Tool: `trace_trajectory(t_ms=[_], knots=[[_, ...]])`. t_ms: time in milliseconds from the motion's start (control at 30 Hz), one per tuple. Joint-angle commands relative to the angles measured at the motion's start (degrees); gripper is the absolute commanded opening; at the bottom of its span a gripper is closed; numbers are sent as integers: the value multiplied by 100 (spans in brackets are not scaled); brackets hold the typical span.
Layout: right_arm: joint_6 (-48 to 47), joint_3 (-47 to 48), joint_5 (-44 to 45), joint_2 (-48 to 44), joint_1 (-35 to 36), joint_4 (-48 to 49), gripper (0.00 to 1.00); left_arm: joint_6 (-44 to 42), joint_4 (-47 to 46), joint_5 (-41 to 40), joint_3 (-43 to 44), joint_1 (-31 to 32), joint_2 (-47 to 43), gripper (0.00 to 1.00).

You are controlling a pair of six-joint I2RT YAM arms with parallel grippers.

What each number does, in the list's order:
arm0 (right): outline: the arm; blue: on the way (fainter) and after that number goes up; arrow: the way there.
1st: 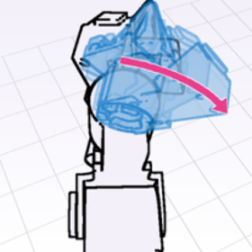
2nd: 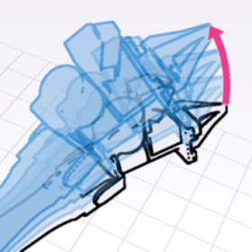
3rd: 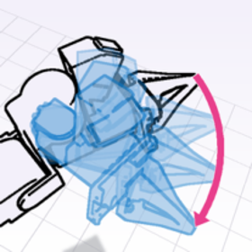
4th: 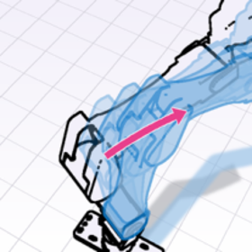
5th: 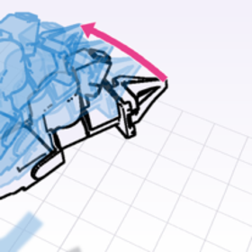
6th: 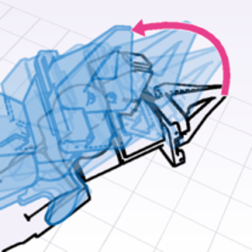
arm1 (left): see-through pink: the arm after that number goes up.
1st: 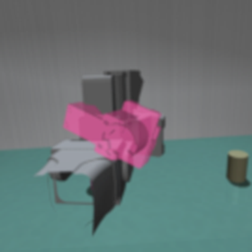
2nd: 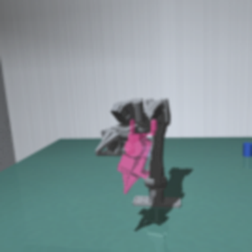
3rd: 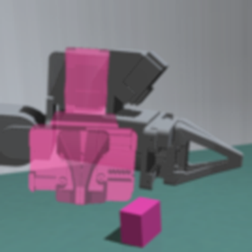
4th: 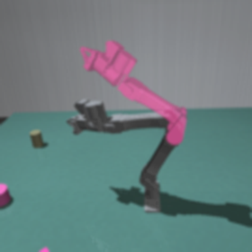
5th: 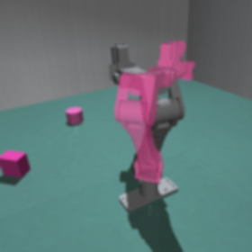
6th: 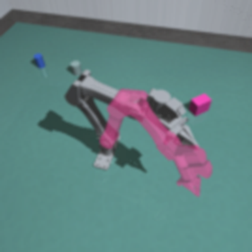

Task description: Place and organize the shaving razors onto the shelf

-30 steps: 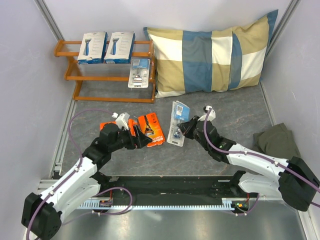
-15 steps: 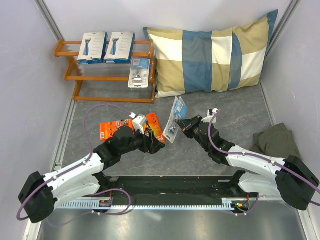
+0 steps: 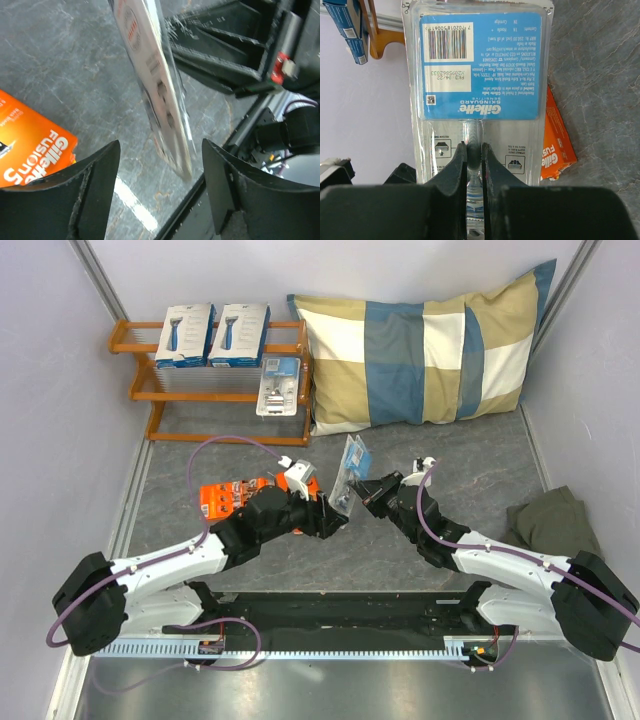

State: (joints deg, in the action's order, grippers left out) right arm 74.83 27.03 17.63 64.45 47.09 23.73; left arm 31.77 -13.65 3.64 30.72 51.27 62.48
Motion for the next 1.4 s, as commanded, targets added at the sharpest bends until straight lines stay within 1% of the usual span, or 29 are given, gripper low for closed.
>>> trace_trajectory(t_ms=[0, 100, 133, 167, 200, 233, 267, 333, 433, 467, 500, 533, 567, 633, 667, 700, 767, 967, 1067, 1167, 1200, 1267, 1300, 1367], knots=[[102, 207, -180, -72, 2, 237, 0, -215, -498, -232, 312, 50, 335, 70], [111, 198, -251, -81, 2, 264, 0, -154, -664, -276, 277, 76, 441, 64], [128, 189, -260, -81, 2, 273, 0, -153, -683, -320, 259, 77, 441, 61], [120, 189, -303, -90, 2, 282, 0, -136, -709, -346, 250, 77, 467, 56], [120, 180, -304, -99, 2, 299, 0, -127, -727, -346, 259, 77, 511, 47], [146, 154, -312, -108, 2, 308, 0, -118, -736, -346, 276, 77, 528, 41], [155, 136, -330, -116, 2, 334, 0, -127, -736, -346, 277, 77, 546, 31], [146, 93, -391, -125, 2, 413, 0, -83, -753, -503, 259, 77, 573, 22], [129, 31, -550, -108, 2, 528, 0, -22, -762, -679, 180, 77, 485, 3], [103, 22, -567, -108, 2, 554, 2, -13, -762, -715, 154, 77, 441, 2], [76, 13, -620, -125, 11, 606, 10, -13, -745, -750, 127, 77, 415, 2], [15, -22, -638, -151, 2, 659, 20, -13, -710, -838, 110, 77, 327, 2], [-81, -31, -655, -169, 11, 703, 39, -22, -622, -882, 101, 77, 283, 2], [-231, -22, -717, -248, 2, 756, 58, -48, -543, -970, 66, 77, 143, 2], [-310, -22, -726, -327, 2, 722, 77, -48, -481, -988, 57, 77, 98, 2], [-337, 4, -708, -371, 2, 678, 85, -65, -446, -1005, 48, 77, 54, 2], [-407, 13, -673, -493, -7, 555, 98, -74, -402, -1032, 31, 68, -25, 2], [-601, 13, -524, -836, -7, 282, 98, -66, -279, -892, 39, -11, -34, 2], [-715, 39, -445, -977, -7, 116, 98, -22, -279, -576, 31, -178, 1, 2], [-803, 83, -410, -1091, -7, -51, 98, 39, -366, -119, -48, -485, -16, 2], [-820, 84, -401, -1127, -7, -70, 98, 66, -401, 169, -109, -695, -60, 2], [-873, 92, -392, -1171, -16, -131, 98, 136, -550, 496, -197, -942, -121, 2], [-891, 84, -374, -1180, -7, -149, 98, 180, -629, 906, -320, -1230, -235, 2], [-935, 84, -374, -1197, -7, -193, 98, 364, -928, 1374, -557, -1600, -385, 2]])
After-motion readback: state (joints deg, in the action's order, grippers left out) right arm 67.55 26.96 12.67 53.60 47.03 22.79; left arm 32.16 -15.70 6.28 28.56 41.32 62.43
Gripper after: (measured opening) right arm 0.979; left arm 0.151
